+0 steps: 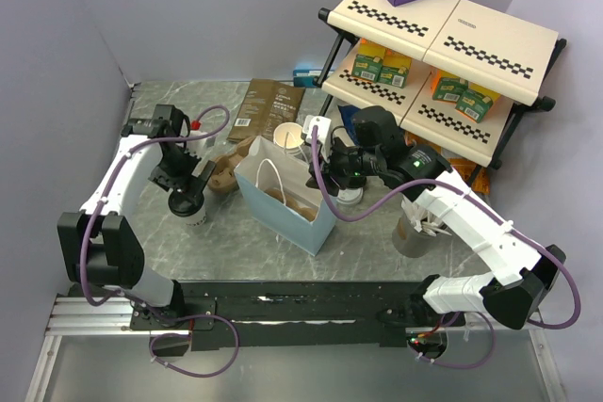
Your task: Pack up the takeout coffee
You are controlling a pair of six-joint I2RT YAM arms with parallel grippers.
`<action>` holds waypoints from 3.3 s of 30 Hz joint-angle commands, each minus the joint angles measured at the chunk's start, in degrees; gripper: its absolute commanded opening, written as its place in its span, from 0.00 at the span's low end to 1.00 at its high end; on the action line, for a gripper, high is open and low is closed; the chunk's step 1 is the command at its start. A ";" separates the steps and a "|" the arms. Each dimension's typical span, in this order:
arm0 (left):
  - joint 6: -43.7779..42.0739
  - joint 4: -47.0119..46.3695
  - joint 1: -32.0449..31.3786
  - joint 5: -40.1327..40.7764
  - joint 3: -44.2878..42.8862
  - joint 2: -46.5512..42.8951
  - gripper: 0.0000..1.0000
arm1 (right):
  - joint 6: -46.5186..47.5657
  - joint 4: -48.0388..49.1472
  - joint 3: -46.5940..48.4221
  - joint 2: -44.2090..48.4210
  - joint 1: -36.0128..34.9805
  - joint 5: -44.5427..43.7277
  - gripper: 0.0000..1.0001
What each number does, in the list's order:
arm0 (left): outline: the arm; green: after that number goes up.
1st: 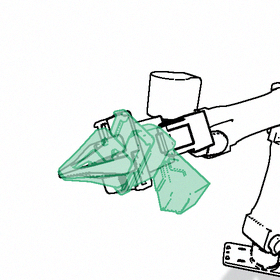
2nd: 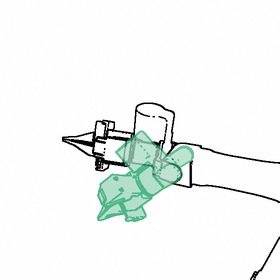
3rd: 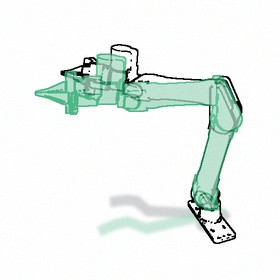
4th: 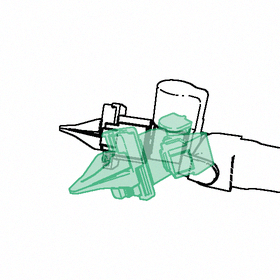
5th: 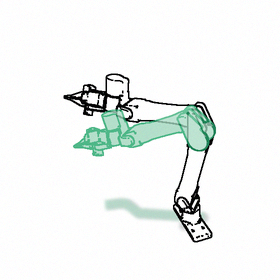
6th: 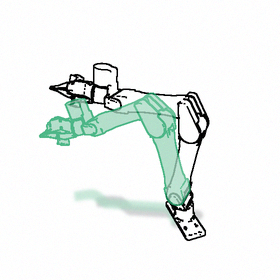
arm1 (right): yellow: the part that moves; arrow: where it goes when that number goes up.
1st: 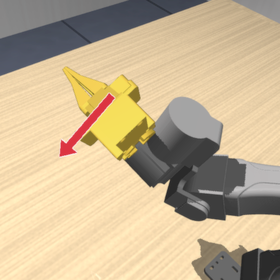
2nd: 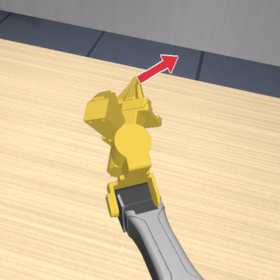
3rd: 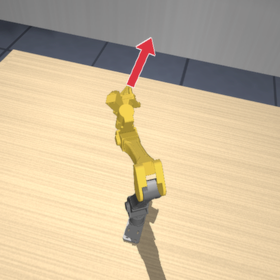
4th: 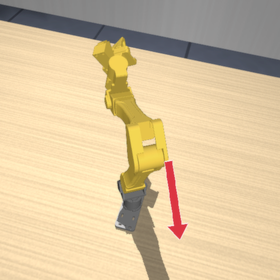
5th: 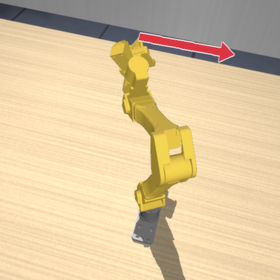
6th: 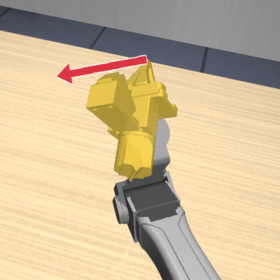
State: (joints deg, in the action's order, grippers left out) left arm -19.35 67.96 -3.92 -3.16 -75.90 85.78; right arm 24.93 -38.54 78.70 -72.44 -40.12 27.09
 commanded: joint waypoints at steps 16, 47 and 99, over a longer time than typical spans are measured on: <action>-0.07 -0.29 0.14 -2.73 -1.45 2.03 0.94 | -0.41 2.42 2.08 -0.24 0.83 0.86 0.57; 0.11 -3.72 0.14 -0.80 3.47 0.97 0.86 | -0.32 2.77 2.60 -1.56 1.01 1.21 0.57; -2.97 -1.08 -0.03 -3.78 8.05 -7.64 0.10 | 0.03 2.60 2.95 -2.44 1.01 1.38 0.57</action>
State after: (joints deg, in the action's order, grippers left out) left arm -21.43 64.51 -3.95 -5.17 -68.23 80.29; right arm 25.12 -37.12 78.87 -74.52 -39.33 27.53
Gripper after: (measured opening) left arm 0.803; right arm 0.572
